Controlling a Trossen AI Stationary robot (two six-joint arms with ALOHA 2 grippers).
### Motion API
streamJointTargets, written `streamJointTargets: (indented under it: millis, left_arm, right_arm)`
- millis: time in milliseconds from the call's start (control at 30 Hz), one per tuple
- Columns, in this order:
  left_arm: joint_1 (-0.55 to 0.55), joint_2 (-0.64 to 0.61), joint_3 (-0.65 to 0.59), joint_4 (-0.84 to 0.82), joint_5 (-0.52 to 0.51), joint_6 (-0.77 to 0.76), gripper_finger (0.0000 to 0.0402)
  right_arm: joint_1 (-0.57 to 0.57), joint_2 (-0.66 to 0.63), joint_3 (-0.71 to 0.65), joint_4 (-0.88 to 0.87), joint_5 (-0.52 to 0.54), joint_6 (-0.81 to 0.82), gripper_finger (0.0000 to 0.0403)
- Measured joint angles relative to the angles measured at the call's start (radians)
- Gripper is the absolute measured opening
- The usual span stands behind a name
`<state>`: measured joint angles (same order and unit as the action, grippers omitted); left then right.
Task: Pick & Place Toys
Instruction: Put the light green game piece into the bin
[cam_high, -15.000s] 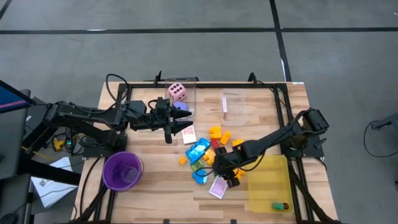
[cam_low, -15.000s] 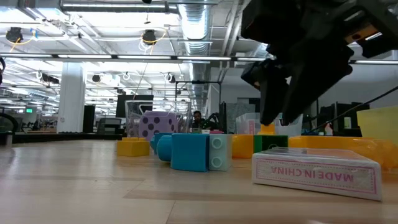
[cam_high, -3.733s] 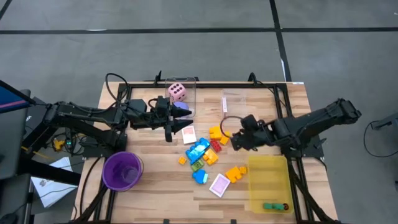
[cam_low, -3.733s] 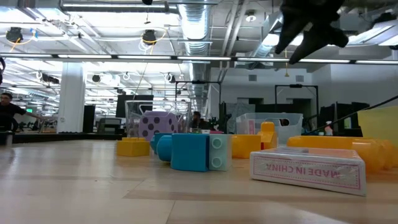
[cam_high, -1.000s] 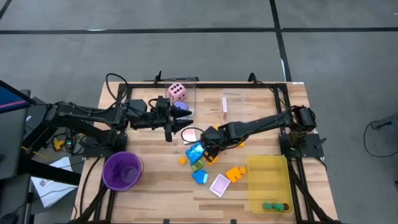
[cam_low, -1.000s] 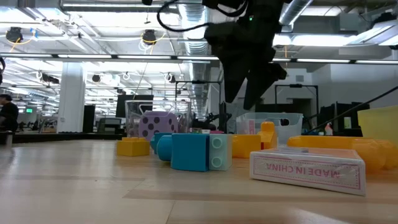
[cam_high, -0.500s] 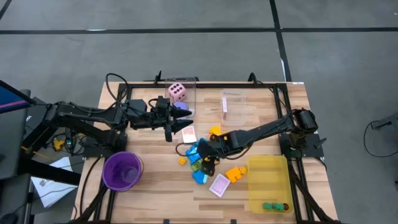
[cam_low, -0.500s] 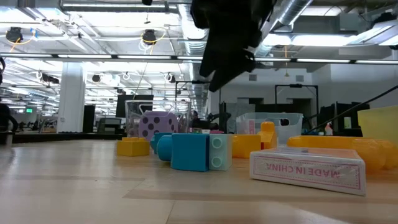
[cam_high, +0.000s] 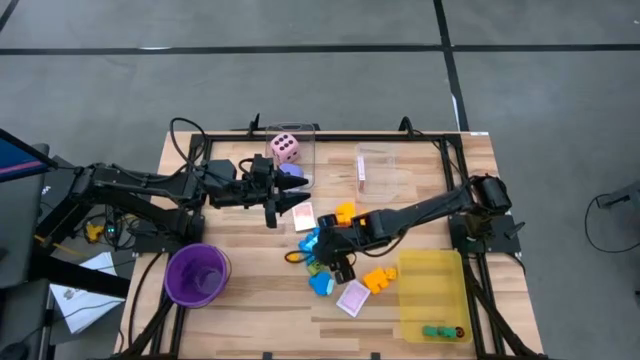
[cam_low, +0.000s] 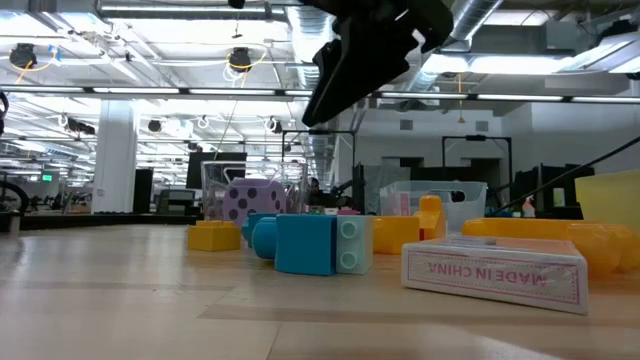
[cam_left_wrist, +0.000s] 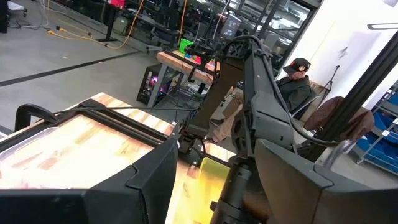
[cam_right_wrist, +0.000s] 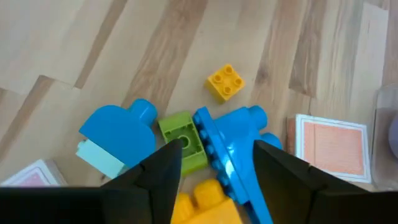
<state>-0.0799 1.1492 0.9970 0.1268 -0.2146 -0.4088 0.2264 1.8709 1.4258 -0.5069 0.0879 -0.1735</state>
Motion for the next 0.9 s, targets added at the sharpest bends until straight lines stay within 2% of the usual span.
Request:
streamJointTargets:
  millis: [133,300,500,667,767,900]
  left_arm:
    - [0.0,0.0,0.0,0.0,-0.004,0.0,0.0213]
    - [0.0,0.0,0.0,0.0,-0.004,0.0,0.0213]
    - [-0.001,0.0,0.0,0.0,-0.003,0.008,0.0213]
    - [-0.001,0.0,0.001,-0.031,-0.002,0.011,0.0213]
    - [-0.001,0.0,0.001,-0.08,-0.002,0.011,0.0213]
    - [-0.009,0.0,0.001,-0.137,0.002,0.003,0.0213]
  right_arm:
    - [-0.013,0.0,0.0,-0.004,-0.01,0.029,0.017]
    - [-0.023,0.0,0.0,-0.052,-0.01,0.192,0.0158]
    - [-0.016,0.0,0.0,-0.305,-0.01,0.324,0.0155]
    - [0.049,-0.011,-0.003,-0.46,0.015,0.381,0.0155]
    - [0.08,-0.076,-0.049,-0.452,0.09,0.437,0.0155]
    - [0.088,-0.207,-0.154,-0.352,0.115,0.559,0.0155]
